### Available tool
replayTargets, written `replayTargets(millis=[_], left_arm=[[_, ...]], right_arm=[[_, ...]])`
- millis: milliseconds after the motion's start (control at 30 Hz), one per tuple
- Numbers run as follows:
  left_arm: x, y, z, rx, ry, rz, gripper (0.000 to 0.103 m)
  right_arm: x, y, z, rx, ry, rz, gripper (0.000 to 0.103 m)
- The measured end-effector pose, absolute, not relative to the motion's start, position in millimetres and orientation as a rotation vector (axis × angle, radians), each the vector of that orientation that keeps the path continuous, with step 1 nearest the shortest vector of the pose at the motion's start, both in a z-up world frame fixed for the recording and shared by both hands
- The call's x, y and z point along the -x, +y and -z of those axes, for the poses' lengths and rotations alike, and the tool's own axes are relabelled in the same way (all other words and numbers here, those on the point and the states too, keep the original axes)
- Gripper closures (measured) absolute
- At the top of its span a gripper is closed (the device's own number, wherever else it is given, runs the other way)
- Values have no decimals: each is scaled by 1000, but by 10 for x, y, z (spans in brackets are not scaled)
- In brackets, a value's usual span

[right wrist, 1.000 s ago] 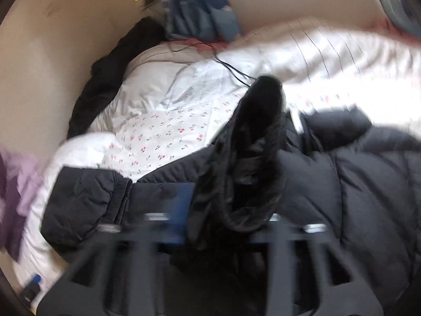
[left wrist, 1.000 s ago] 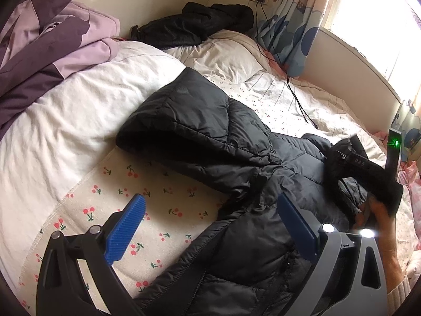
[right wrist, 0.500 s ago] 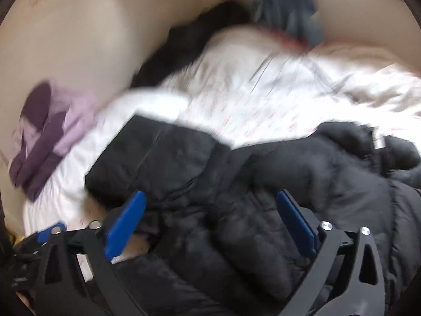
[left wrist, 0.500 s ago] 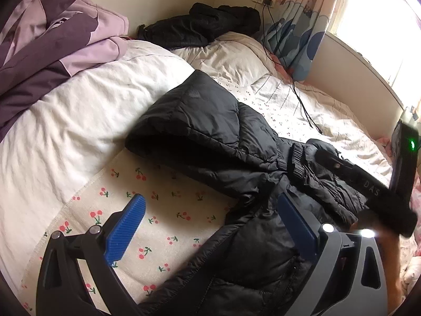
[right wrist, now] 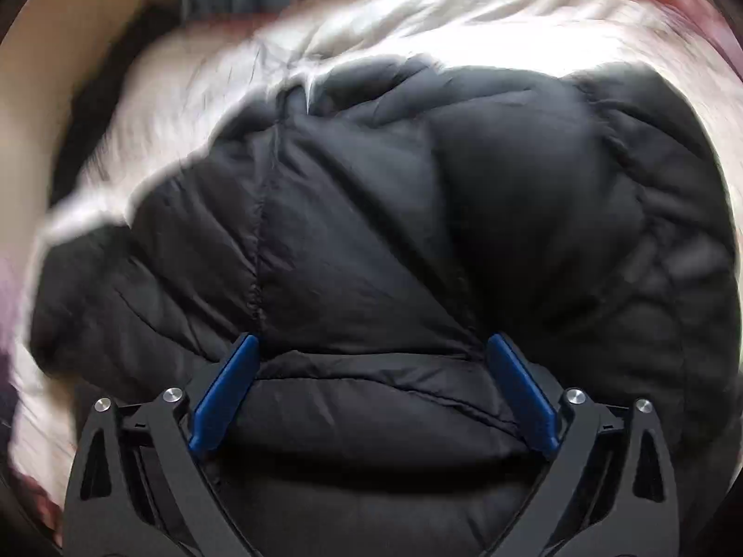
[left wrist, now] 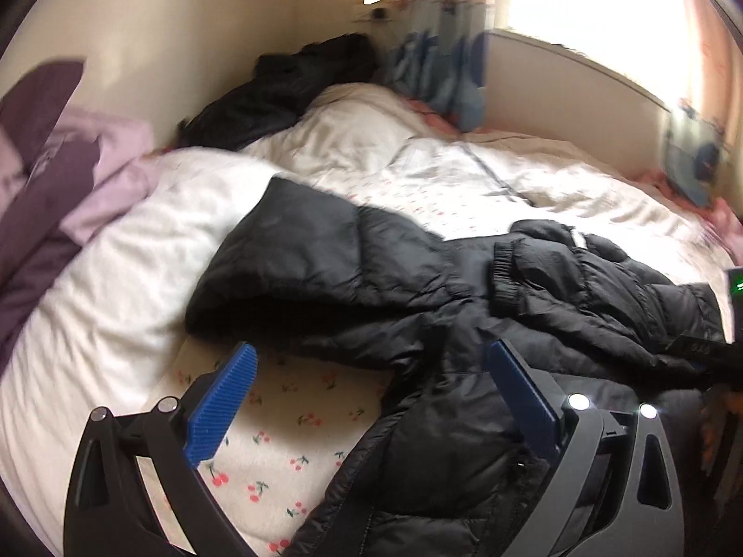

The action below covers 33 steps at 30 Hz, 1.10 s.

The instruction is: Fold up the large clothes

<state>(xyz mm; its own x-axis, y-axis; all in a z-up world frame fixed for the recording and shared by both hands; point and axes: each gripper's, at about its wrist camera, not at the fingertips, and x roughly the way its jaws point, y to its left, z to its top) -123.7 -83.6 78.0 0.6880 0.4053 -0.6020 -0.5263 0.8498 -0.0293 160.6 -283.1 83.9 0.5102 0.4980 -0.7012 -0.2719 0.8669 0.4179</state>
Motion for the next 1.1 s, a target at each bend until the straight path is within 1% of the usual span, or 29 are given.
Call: replayTargets(millis=[100, 133, 233, 267, 333, 367, 500, 700, 733, 800, 833, 867, 933, 967, 1100], left_arm=[[1293, -844, -917, 109, 562, -468, 7], [1247, -815, -930, 81, 570, -453, 7], [944, -698, -897, -3, 680, -348, 7], [846, -686, -873, -51, 710, -329, 7], [637, -716, -809, -160, 773, -265, 7], [538, -747, -773, -207, 803, -221, 7], [119, -685, -637, -331, 926, -138, 7], [-314, -371, -340, -316, 1093, -159, 8], [-334, -348, -291, -321, 1113, -164, 12], [-372, -324, -187, -317, 1154, -140, 27], [-386, -312, -155, -298, 1168, -126, 42], [-398, -298, -145, -260, 1178, -113, 64], [-422, -273, -193, -258, 1163, -169, 90], [-417, -231, -278, -203, 1141, -171, 94], [-361, -147, -781, -18, 1027, -145, 96]], right_arm=[[-1201, -3094, -1070, -440, 775, -522, 7], [-1104, -3139, -1108, -468, 739, -541, 7], [-894, -3210, -1019, -538, 671, -575, 7], [-875, -3240, -896, -587, 677, -556, 7], [-894, -3025, -757, -675, 784, -570, 7], [-950, -2980, -737, -710, 809, -616, 7], [-952, -2880, -800, -704, 780, -658, 7], [-1006, -2918, -754, -752, 812, -660, 7], [-1006, -2906, -740, -756, 813, -660, 7], [-1003, -2896, -733, -763, 814, -661, 7], [-1006, -2887, -729, -762, 817, -663, 7], [-1005, -2880, -727, -759, 819, -666, 7], [-995, -2861, -740, -748, 820, -666, 7], [-991, -2857, -743, -745, 821, -668, 7], [-975, -2829, -755, -753, 824, -681, 7]])
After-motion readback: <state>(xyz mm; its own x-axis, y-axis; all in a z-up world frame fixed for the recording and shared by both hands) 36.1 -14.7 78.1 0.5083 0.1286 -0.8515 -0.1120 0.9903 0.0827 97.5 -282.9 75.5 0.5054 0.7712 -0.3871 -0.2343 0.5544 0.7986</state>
